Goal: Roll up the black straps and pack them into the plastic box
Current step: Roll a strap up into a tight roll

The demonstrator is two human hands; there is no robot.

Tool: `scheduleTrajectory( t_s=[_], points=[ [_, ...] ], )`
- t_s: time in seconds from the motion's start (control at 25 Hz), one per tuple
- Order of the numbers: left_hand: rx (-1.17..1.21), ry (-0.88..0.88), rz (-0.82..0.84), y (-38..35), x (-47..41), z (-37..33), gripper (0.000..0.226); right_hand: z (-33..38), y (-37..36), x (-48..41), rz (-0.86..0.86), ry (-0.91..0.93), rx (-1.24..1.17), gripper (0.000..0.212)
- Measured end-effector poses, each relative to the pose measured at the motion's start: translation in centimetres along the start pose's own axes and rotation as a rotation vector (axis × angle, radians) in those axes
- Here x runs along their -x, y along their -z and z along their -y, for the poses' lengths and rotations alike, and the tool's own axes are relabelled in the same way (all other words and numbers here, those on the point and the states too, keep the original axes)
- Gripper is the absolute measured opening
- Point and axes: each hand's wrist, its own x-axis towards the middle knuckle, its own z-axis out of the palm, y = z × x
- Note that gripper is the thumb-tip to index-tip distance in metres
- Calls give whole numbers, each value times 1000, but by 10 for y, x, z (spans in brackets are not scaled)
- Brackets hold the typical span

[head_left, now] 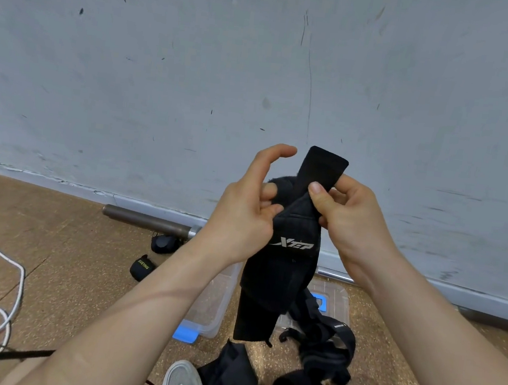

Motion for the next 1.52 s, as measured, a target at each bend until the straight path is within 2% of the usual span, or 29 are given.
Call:
scheduleTrajectory(
  t_s=[0.32, 0.44, 0.52, 0.6, 0.68, 0.76, 0.8, 0.84, 0.88, 0.92, 0.96, 1.0, 1.04, 1.12, 1.2, 1.32, 1.52],
  points=[
    [-151, -18, 52, 6, -1, -8, 87, 1, 2, 0, 29, 9, 159, 18],
    [-68, 23, 86, 7, -3, -2, 83, 0, 1, -3, -24, 68, 273, 16],
    [133, 133, 30, 4, -3, 0, 63, -4, -1, -5, -111, 110, 303, 12],
    [358, 289, -68, 0, -3, -1, 28, -7, -3, -3, -163, 123, 263, 10],
    [430, 352, -64, -3, -2, -1, 12, -9, -6, 1, -169, 110, 217, 7],
    [303, 302, -144, -7, -5, 6, 5, -8, -3, 0, -106, -17, 10, 7],
    [125, 247, -245, -7, -7, 9, 4, -6, -1, -1, -38, -131, -151, 14],
    [-94, 145, -354, -6, -8, 9, 6, -4, 1, -1, 38, -238, -316, 18],
    [-223, -34, -416, -7, -7, 8, 6, -3, 2, -1, 75, -309, -432, 19],
    [-270, -215, -380, -8, -4, 6, 2, -7, 4, -2, 76, -333, -470, 22],
    [-277, -341, -274, -9, -1, 3, 5, -10, 6, -4, 47, -323, -435, 26],
    [-246, -393, -158, -11, 5, 1, 10, -14, 8, -7, -13, -281, -336, 28],
    [-168, -349, -76, -11, 11, -5, 14, -15, 12, -10, -100, -228, -204, 29],
    [97, -150, -50, -8, 13, -15, 16, -16, 23, -15, -189, -161, -37, 31],
    [300, 59, -117, -4, 7, -15, 17, -11, 27, -14, -65, -144, -14, 32],
    [420, 278, -142, -5, -2, -3, 21, -3, 22, -4, 115, -98, 58, 40],
    [565, 393, -238, -15, -3, 4, 3, 3, 21, 1, 133, -58, 63, 55]
  ],
)
